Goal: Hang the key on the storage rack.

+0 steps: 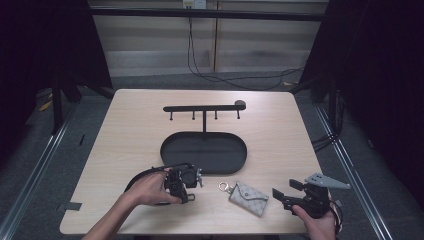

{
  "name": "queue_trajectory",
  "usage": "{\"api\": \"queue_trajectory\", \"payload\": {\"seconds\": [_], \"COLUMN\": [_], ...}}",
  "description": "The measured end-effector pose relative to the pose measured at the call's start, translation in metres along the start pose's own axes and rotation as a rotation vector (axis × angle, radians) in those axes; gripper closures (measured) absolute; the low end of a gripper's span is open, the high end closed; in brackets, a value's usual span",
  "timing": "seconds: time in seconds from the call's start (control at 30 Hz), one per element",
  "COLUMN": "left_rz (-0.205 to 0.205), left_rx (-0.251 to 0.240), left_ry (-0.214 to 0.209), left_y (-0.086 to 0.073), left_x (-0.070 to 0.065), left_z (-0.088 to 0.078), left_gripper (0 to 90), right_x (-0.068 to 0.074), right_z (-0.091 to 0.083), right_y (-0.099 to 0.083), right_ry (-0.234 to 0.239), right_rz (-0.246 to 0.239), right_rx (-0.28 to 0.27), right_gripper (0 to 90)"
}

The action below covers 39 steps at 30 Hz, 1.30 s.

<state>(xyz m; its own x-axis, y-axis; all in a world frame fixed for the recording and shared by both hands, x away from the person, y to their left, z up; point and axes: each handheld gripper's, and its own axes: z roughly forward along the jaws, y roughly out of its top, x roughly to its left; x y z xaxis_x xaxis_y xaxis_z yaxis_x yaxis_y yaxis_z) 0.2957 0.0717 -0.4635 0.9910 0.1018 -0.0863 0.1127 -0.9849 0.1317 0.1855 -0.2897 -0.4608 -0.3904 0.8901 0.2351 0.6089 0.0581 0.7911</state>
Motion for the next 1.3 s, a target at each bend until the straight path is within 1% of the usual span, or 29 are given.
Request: {"api": "queue_trajectory", "payload": {"seconds": [0.13,0.2,0.27,0.37,0.4,0.47,0.5,0.6,0.63,0.67,0.73,0.77,0.8,0.87,0.93,0.97,1.03,1.07,1.1,1.23,1.3], "left_rz": [-0.023,-0.012,0.012,0.018,0.009,-0.01,-0.012,-0.034,-0.032,-0.038,-0.035,-0.034,-0.042,-0.053,-0.057,-0.063,-0.069,-0.067,-0.067,-0.074,-0.075], "left_rx": [-0.006,-0.004,-0.006,-0.021,-0.028,-0.051,-0.056,-0.082,-0.088,-0.09,-0.099,-0.096,-0.106,-0.127,-0.137,-0.139,-0.161,-0.167,-0.172,-0.188,-0.193], "left_ry": [-0.001,-0.006,-0.016,-0.008,-0.002,-0.005,-0.007,-0.015,-0.01,-0.014,-0.012,-0.014,-0.008,-0.01,-0.005,-0.014,0.001,-0.007,-0.003,-0.004,0.005], "left_y": [-0.001,-0.002,-0.003,-0.005,-0.006,-0.008,-0.009,-0.012,-0.014,-0.015,-0.017,-0.017,-0.018,-0.021,-0.023,-0.024,-0.027,-0.028,-0.03,-0.034,-0.036], "left_x": [0.0,0.001,0.0,-0.002,-0.002,-0.001,0.0,0.001,0.002,0.002,0.002,0.003,0.002,0.002,0.004,0.005,0.005,0.005,0.005,0.006,0.006], "left_z": [0.0,0.0,-0.001,-0.002,-0.004,-0.008,-0.011,-0.018,-0.019,-0.021,-0.024,-0.026,-0.027,-0.03,-0.034,-0.036,-0.039,-0.041,-0.045,-0.051,-0.055], "left_gripper": [70.6,70.6,70.6,70.6,70.6,70.6,70.6,70.6,70.6,70.6,70.6,70.6,70.6,70.6,70.6,70.6,70.6,70.6,70.6,70.6,70.6], "right_x": [0.0,0.0,0.0,0.0,0.0,0.0,0.0,0.0,0.0,0.0,0.0,0.0,0.0,0.0,0.0,0.0,0.0,0.0,0.0,0.0,0.0], "right_z": [0.001,0.0,0.0,0.001,0.001,0.001,0.001,0.001,0.001,0.001,0.001,0.001,0.001,0.001,0.001,0.001,0.001,0.001,0.001,0.001,0.001], "right_y": [0.0,0.0,0.0,0.0,0.0,0.0,0.0,0.0,0.0,0.0,0.0,0.0,0.0,0.0,0.0,0.0,0.0,0.0,0.0,0.0,0.0], "right_ry": [-0.001,-0.002,-0.002,-0.002,-0.002,-0.003,-0.003,-0.004,-0.004,-0.004,-0.004,-0.004,-0.005,-0.005,-0.005,-0.005,-0.006,-0.006,-0.006,-0.008,-0.008], "right_rz": [0.006,0.007,0.007,0.01,0.01,0.011,0.011,0.011,0.012,0.011,0.013,0.013,0.013,0.014,0.015,0.014,0.014,0.015,0.017,0.017,0.017], "right_rx": [0.003,0.002,0.001,0.003,0.002,0.003,0.003,0.003,0.003,0.004,0.005,0.004,0.005,0.004,0.005,0.005,0.006,0.006,0.006,0.006,0.006], "right_gripper": [20.2,20.2,20.2,20.2,20.2,20.2,20.2,20.2,20.2,20.2,20.2,20.2,20.2,20.1,19.8,19.9,19.9,19.8,19.8,19.8,19.8]}}
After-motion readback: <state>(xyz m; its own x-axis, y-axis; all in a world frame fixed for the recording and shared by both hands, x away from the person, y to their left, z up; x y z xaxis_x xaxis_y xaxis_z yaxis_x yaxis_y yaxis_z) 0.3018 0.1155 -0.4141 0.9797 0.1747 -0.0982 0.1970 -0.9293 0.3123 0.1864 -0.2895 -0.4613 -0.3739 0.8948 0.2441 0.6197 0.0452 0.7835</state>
